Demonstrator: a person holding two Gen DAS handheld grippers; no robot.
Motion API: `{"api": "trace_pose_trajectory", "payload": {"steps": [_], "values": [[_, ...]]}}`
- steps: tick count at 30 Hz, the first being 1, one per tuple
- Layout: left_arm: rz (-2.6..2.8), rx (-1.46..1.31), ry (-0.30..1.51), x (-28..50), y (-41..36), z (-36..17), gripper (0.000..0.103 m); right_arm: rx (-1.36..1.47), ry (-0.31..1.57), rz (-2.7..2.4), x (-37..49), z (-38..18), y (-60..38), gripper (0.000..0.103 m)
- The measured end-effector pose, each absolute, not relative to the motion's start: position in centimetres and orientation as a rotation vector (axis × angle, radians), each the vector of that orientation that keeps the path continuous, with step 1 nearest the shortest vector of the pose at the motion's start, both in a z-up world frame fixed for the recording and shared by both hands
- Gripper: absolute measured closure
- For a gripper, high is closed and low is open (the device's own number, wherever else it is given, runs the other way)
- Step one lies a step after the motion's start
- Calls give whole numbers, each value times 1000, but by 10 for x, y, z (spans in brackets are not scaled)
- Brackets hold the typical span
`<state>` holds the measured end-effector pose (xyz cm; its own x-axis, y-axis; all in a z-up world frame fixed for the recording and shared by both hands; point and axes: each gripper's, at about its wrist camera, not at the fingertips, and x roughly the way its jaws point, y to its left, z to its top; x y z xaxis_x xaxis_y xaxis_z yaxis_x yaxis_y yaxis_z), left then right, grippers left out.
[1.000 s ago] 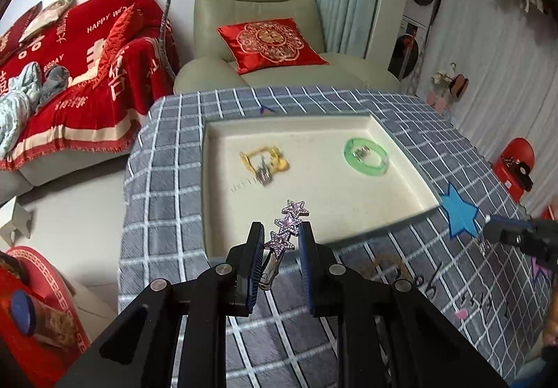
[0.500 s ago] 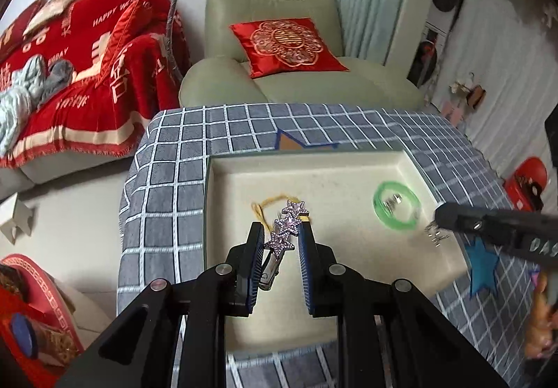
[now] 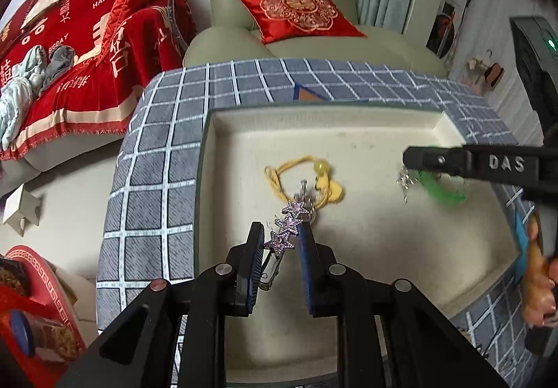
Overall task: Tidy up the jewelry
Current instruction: 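Carry both pieces into the white tray and open both tools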
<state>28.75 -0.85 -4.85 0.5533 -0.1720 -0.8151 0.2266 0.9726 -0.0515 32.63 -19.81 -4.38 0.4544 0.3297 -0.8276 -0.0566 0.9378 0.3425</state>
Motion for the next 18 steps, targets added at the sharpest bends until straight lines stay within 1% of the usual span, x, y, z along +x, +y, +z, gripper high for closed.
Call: {"api": "trace_pose_trajectory", "payload": {"steps": [7,16,17,18], "values": [[-202,109,969,284,-14,-60,66,277,1103,222,329,-61,-197,91],[-191,115,964,282,-15,-64,66,280,1117,224,330,-59,-196,89],[-188,112,965,281,-14,-64,66,288,1118,225,330,-58,-197,84],[-186,108,967,281,-14,-64,66,297,1114,229,329,-57,-197,74]]}}
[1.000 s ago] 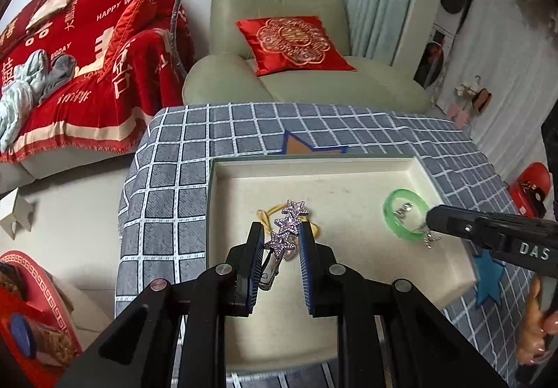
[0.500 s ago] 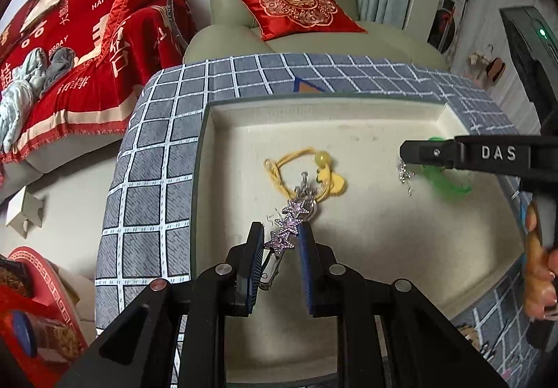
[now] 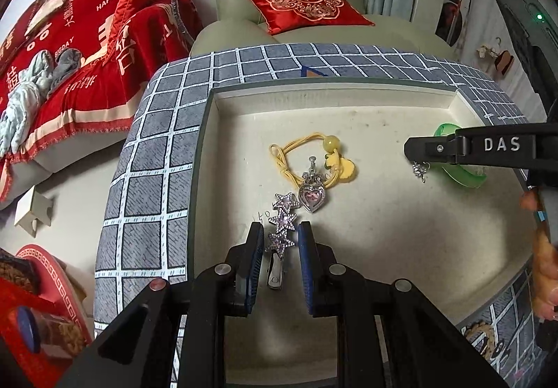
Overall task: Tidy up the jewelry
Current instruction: 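Carry both pieces into the white tray and open both tools, then move both tools back over the loose jewelry on the tablecloth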
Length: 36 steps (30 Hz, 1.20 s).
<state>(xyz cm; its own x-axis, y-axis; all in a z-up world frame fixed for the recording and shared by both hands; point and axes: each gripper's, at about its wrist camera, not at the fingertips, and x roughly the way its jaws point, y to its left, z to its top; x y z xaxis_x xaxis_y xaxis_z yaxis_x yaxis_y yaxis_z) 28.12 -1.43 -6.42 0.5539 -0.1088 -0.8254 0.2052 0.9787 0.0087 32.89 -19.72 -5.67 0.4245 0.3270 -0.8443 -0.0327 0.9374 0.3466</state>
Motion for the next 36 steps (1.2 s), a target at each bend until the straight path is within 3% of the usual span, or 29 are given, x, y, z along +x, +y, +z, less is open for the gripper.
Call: {"api": "trace_pose_trajectory", "payload": {"steps": [1,2,3,5,6,7,8,15,17,19,23,26,28,36], "values": [[-184,104,967,280,-14,-64,66,303,1108,233,327,-55,-197,66],[-181,101,964,279,-14,-63,66,312,1092,243,324,-51,-198,49],[-178,104,955,278,-14,-62,66,318,1079,253,322,-47,-199,41],[-171,112,948,277,-14,-60,65,317,1051,266,316,-37,-199,41],[-170,115,947,277,-14,-59,60,318,1043,265,314,-34,-200,41],[-173,117,948,277,-15,-58,28,324,1032,265,310,-29,-202,41],[-183,107,936,275,-14,-55,11,337,1021,264,306,-25,-205,40],[-197,117,870,263,-20,-35,10,394,974,252,273,-3,-227,33],[-196,107,857,257,-19,-29,10,400,965,255,262,2,-230,25],[-195,99,844,250,-16,-24,0,408,950,257,249,7,-234,22],[-196,93,798,231,-8,-11,0,423,933,263,226,14,-241,14],[-203,92,795,216,-1,-8,0,393,930,258,208,18,-241,13],[-212,91,806,204,4,-8,0,376,924,254,196,20,-242,1],[-236,69,853,159,17,-20,0,351,972,255,155,11,-241,0]]}}
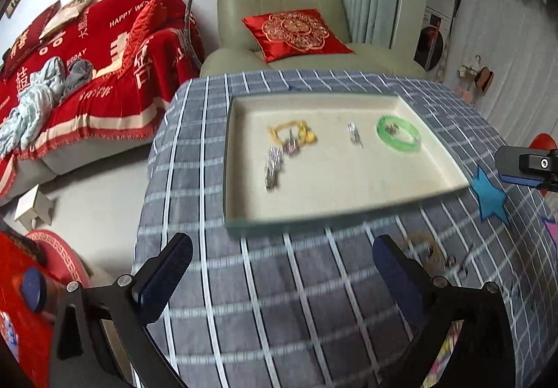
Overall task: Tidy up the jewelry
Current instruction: 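Move both tools back over the loose jewelry on the tablecloth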
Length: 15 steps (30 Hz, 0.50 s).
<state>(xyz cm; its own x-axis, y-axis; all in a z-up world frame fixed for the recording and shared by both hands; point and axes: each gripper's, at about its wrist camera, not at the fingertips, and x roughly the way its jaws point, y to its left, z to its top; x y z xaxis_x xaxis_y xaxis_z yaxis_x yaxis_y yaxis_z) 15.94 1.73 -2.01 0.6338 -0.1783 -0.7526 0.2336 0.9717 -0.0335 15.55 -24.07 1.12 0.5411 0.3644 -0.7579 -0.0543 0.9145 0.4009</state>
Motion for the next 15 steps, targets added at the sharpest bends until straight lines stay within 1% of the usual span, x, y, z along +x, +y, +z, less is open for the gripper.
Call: {"api": "trace_pose_trajectory", "payload": {"steps": [9,15], "values": [[-372,101,889,107,11,-34,0,261,1046,213,88,-18,-238,0],[-430,135,913,87,1,-44,0,191,1081,185,49,-36,-231,0]]}}
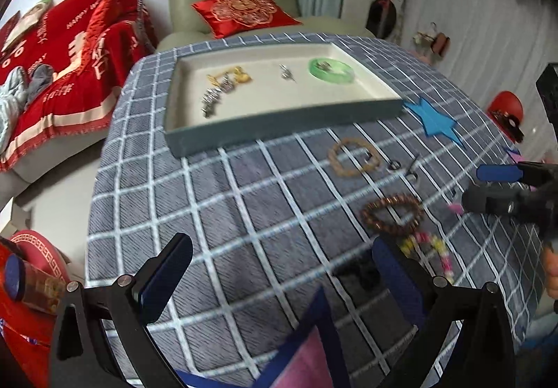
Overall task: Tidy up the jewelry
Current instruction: 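Move both tools back over the loose jewelry on the tablecloth, then grasp the black claw clip with the left tool while the right tool grasps the beaded bracelet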
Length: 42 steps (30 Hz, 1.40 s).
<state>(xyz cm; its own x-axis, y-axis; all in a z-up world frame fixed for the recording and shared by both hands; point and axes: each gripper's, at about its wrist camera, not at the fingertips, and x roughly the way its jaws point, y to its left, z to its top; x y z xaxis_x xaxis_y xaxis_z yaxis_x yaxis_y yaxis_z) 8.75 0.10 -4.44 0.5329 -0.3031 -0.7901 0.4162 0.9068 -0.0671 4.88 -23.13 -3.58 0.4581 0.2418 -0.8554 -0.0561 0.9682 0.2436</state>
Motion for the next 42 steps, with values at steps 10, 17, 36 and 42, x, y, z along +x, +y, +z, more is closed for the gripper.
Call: {"api": "trace_pose_trajectory", "payload": {"steps": [10,17,36,42], "values": [[-468,188,934,75,-13,-55,0,186,1099,148,15,-52,-233,0],[-411,182,965,78,-17,-65,0,126,1088,142,9,-53,-217,1],[-341,171,961,79,-20,-70,11,-59,1057,112,7,-58,-178,35],[-362,168,957,73,-26,-65,46,-64,1055,126,5,-56,-173,51]]}}
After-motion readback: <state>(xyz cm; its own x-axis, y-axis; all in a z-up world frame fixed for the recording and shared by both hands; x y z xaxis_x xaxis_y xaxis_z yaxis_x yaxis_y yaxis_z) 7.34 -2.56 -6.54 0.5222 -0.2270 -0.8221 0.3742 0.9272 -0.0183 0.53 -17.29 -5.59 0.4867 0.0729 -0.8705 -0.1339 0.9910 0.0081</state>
